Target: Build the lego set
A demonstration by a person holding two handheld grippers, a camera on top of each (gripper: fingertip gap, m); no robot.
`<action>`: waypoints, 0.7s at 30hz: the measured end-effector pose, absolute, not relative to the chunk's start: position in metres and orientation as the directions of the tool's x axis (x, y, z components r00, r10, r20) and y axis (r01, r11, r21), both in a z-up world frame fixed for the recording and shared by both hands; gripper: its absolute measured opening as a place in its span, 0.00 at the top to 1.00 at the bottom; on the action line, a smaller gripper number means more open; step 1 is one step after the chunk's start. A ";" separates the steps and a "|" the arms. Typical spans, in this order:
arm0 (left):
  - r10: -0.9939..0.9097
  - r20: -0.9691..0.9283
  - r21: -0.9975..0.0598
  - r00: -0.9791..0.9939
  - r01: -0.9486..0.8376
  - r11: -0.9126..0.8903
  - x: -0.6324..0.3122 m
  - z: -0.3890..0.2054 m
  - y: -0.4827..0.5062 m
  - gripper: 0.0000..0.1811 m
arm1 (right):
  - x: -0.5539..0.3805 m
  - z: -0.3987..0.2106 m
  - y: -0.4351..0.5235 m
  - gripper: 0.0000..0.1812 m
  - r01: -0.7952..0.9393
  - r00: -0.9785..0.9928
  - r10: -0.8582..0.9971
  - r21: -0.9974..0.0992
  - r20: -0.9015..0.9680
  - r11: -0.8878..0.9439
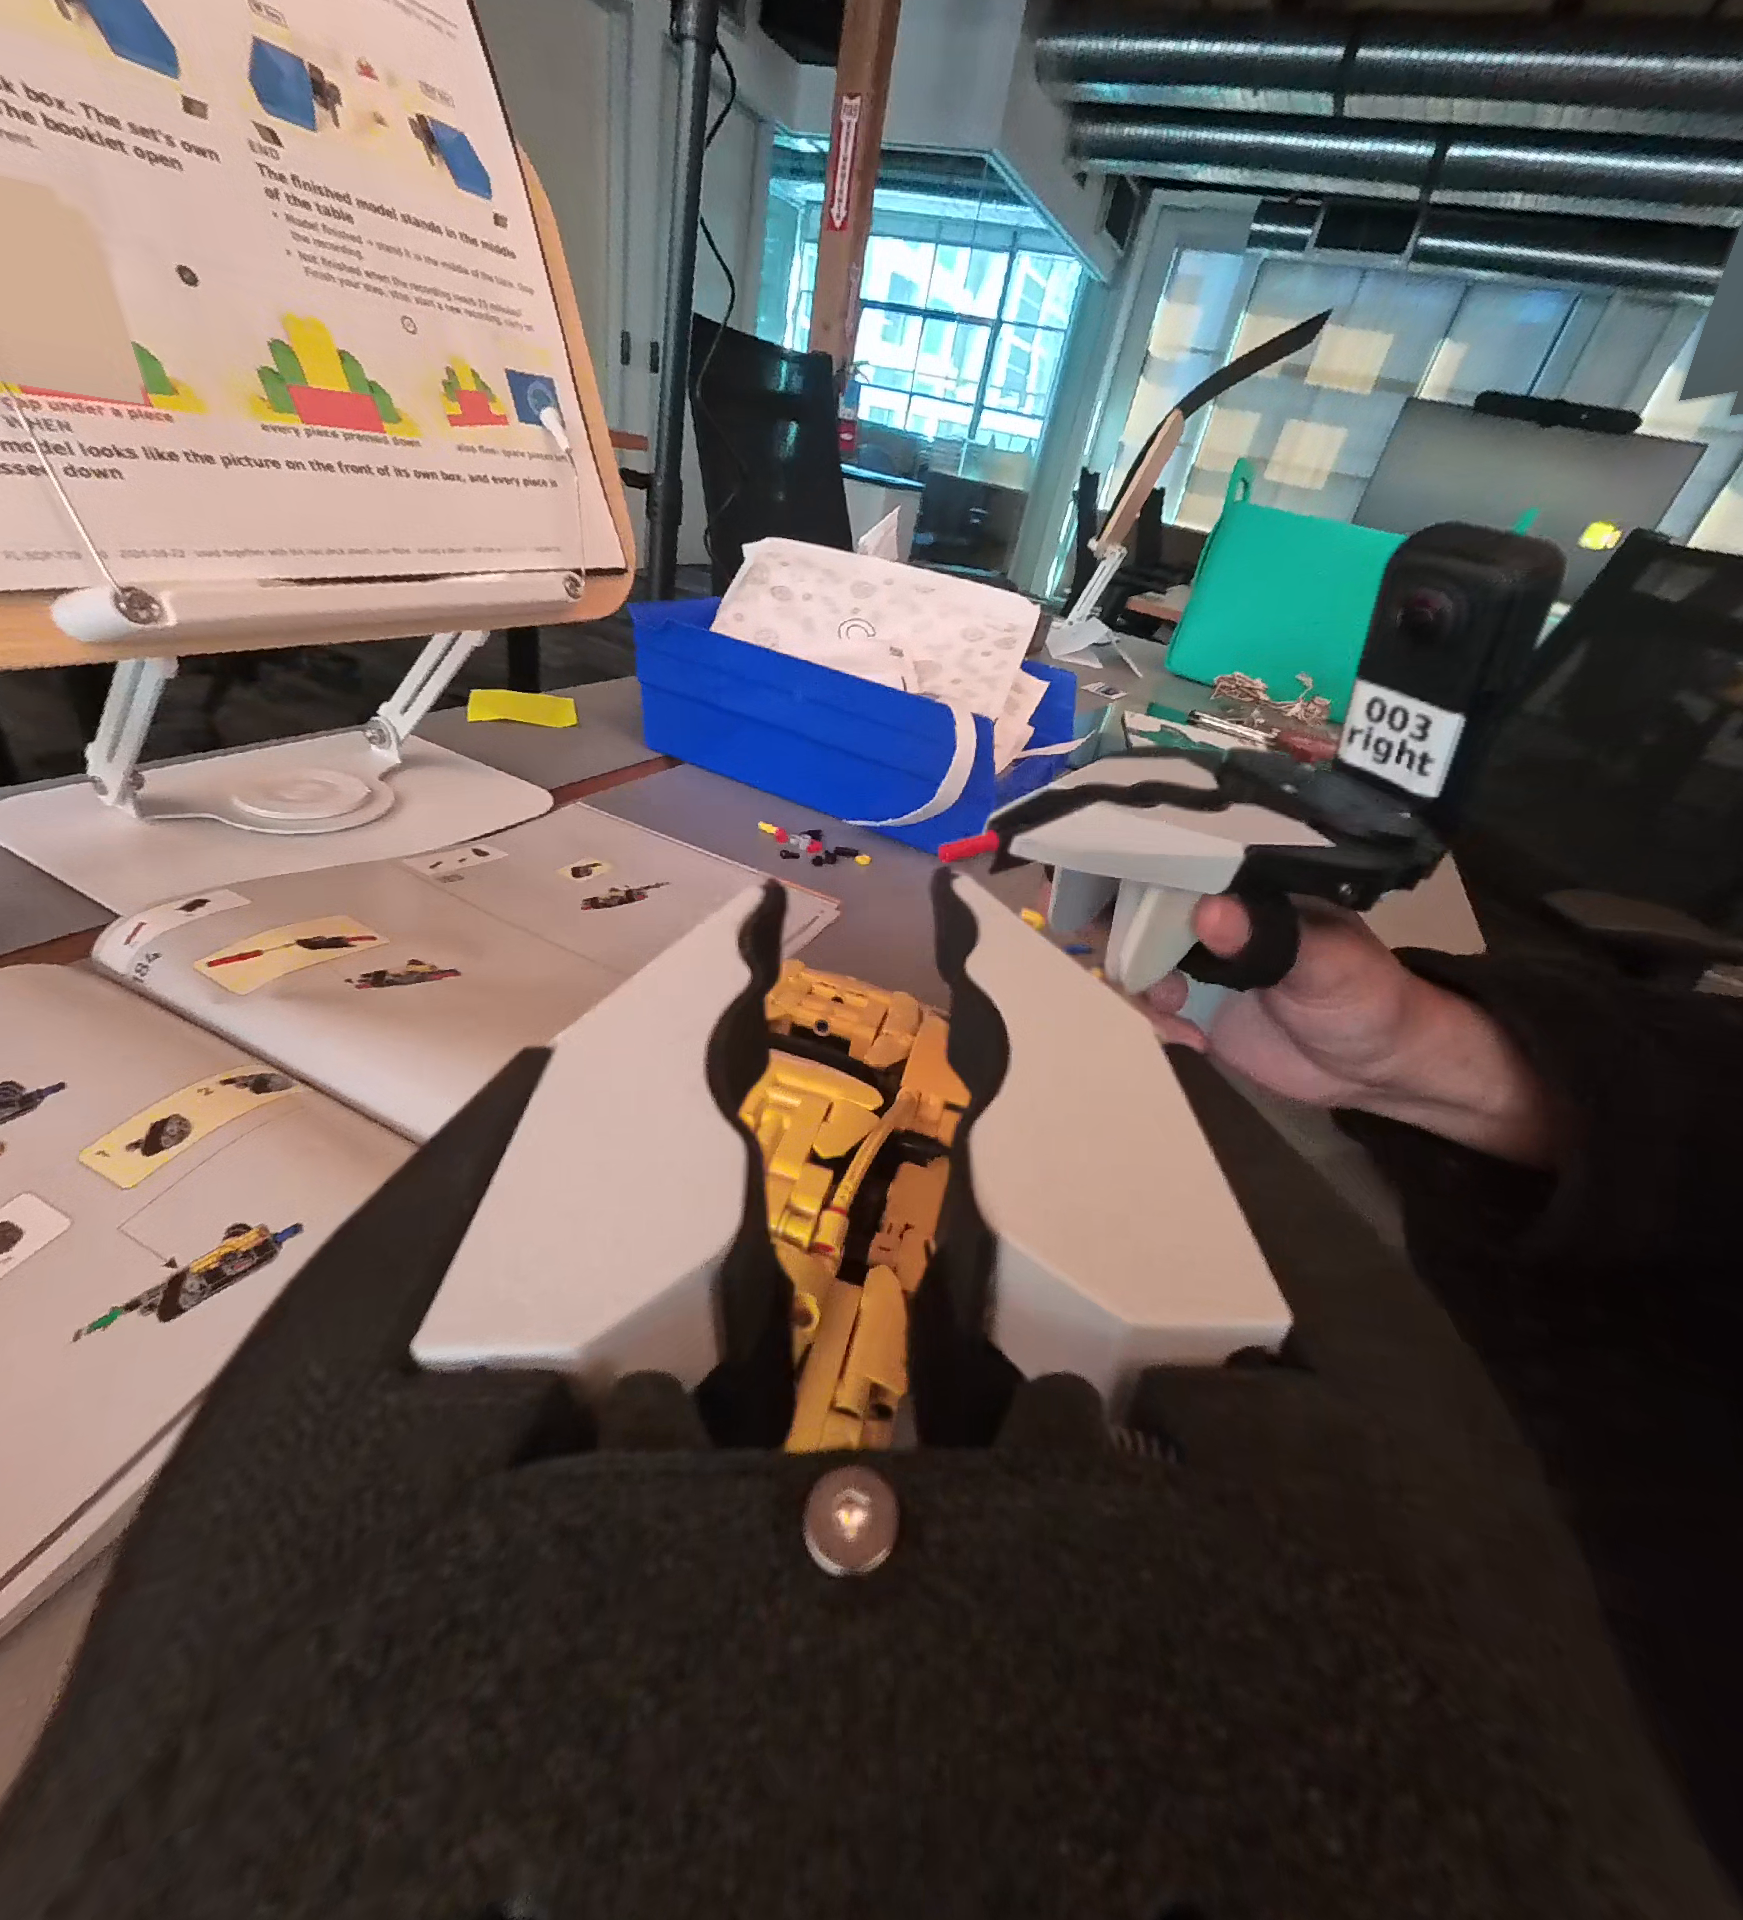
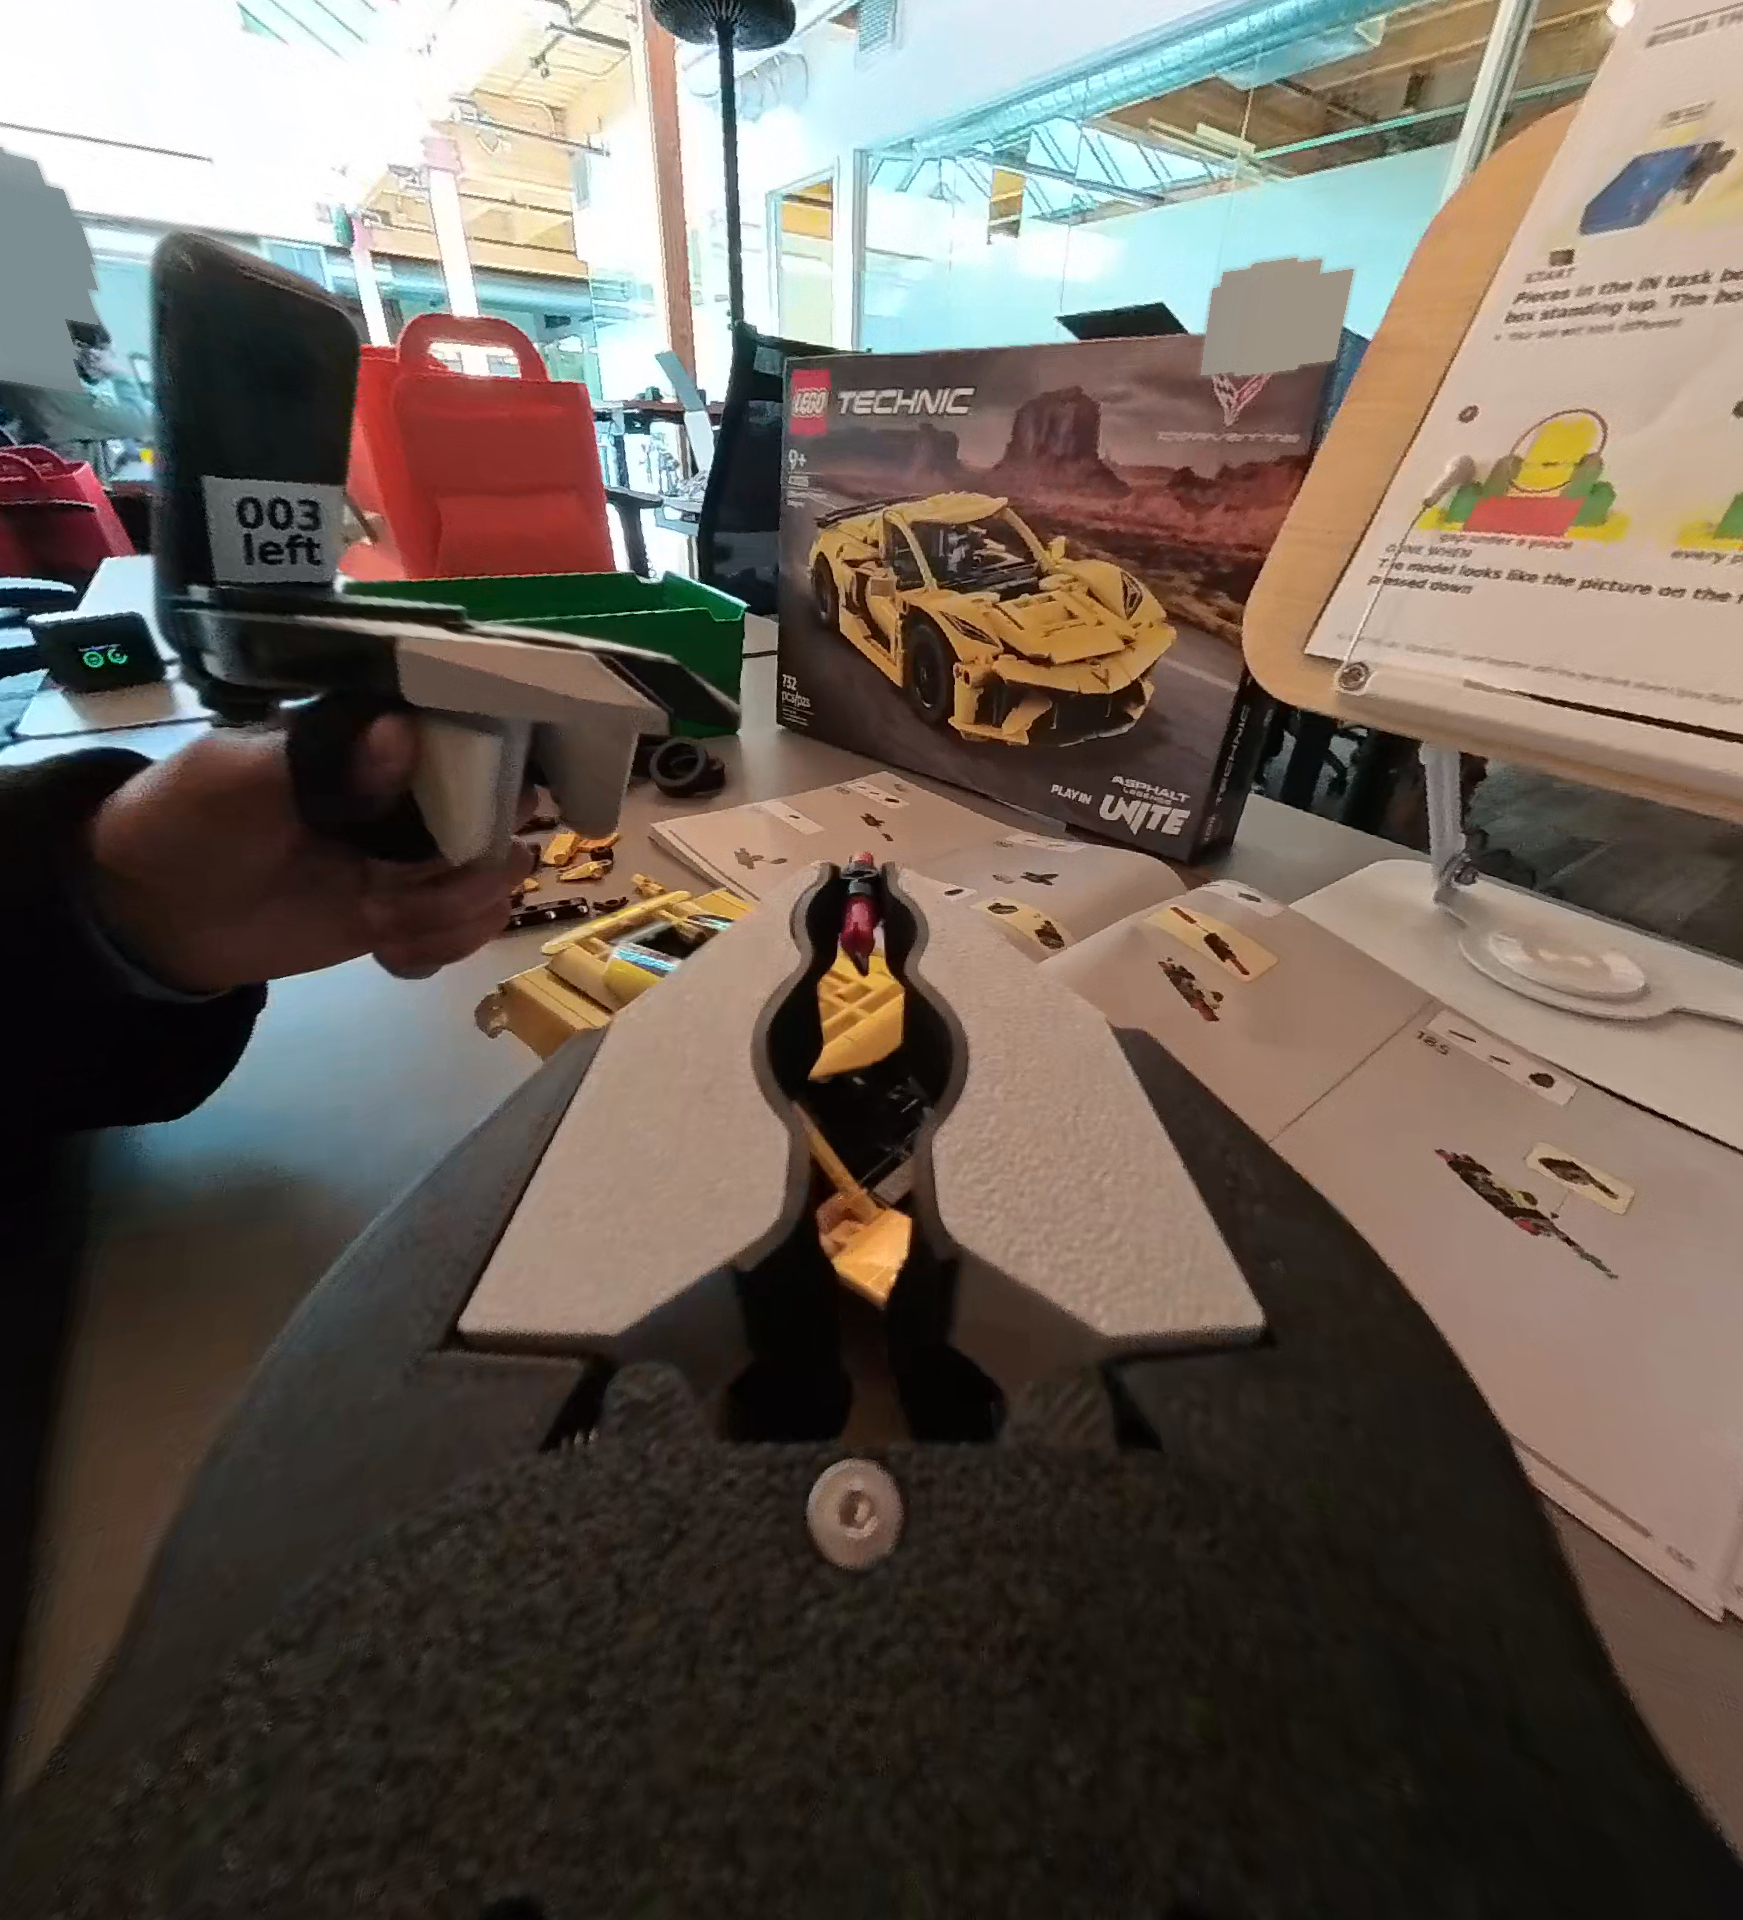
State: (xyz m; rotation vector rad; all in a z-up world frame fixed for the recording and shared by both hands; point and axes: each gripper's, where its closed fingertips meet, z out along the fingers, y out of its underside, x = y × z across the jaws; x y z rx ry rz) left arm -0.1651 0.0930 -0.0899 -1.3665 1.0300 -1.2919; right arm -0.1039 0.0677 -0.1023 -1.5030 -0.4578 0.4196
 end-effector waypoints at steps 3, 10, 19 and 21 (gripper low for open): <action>-0.972 0.233 -0.972 0.022 0.028 -0.233 -0.162 -0.093 0.084 0.91 | -0.108 -0.102 0.065 0.97 -0.029 0.821 0.570 -1.000 -0.023 0.001; -0.991 0.130 -0.991 -0.044 -0.044 -0.128 -0.142 -0.103 0.050 0.90 | -0.120 -0.086 0.055 0.97 -0.274 0.682 0.694 -0.960 -0.232 -0.052; -0.976 0.209 -0.976 -0.054 0.047 -0.212 -0.134 -0.090 0.045 0.86 | -0.130 -0.077 0.046 0.97 -0.317 0.630 0.738 -0.947 -0.244 -0.042; -0.974 0.221 -0.972 -0.049 0.074 -0.224 -0.137 -0.086 0.049 0.86 | -0.131 -0.080 0.047 0.97 -0.240 0.678 0.716 -0.971 -0.165 0.003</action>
